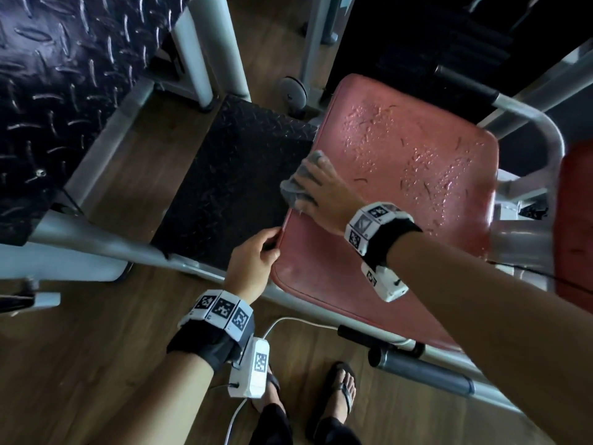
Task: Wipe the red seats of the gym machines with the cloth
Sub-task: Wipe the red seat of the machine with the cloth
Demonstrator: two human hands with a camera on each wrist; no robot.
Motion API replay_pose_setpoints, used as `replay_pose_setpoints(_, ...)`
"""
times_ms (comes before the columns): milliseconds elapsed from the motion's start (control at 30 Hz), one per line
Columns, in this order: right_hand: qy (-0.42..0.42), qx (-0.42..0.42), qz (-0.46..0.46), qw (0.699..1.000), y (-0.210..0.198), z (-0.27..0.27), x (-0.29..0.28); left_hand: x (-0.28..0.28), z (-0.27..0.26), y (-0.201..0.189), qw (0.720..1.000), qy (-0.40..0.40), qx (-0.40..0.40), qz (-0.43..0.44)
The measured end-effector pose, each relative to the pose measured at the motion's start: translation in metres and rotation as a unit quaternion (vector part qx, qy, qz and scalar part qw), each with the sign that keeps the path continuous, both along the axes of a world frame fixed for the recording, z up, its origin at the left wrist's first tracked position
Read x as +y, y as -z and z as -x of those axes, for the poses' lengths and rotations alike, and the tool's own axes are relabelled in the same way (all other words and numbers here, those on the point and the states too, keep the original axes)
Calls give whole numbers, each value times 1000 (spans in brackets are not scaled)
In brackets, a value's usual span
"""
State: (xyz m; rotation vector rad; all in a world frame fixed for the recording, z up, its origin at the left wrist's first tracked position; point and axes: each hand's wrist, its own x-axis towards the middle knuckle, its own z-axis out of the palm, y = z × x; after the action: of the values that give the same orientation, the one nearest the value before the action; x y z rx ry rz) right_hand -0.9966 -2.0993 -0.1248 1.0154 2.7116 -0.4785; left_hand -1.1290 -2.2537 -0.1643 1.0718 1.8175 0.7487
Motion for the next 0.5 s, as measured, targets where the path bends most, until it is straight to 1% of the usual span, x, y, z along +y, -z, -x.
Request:
replay_pose_setpoints(67, -6, 13, 15, 1000, -7, -7, -22, 0, -1, 0, 1000, 1, 7, 23)
replay_pose_setpoints(100, -31, 14, 10, 999, -9, -13, -32, 0, -2, 1, 999, -5, -1, 35)
replay_pose_setpoints(167, -88, -7, 17, 996, -13, -29, -50, -1, -6, 2, 996, -53, -54, 50)
replay_pose_setpoints(200, -91, -13, 36, 995, -11, -38, -57, -1, -6, 5, 992, -82, -74, 56)
replay_pose_setpoints(233, -100, -11, 40, 994, -8, -48, -63, 0, -10, 4, 991, -101, -73, 56)
replay_pose_setpoints(267, -111, 0, 44, 993, -3, -61, -69, 1, -15, 0, 992, -106, -50, 52)
replay_pose_setpoints(333, -119, 4, 61, 991, -1, -88, -80, 4, -28, -7, 996, -85, -9, 15)
replay_pose_setpoints(400, -148, 15, 75, 986, -7, -111, -90, 9, -44, -13, 999, -44, -3, 1)
replay_pose_setpoints(433, -164, 14, 68, 984, -10, -122, -93, 13, -54, -14, 999, -28, 8, 18)
replay_pose_setpoints(500, -155, 16, 42, 987, -6, -148, -96, 18, -73, -14, 996, -13, 48, 77)
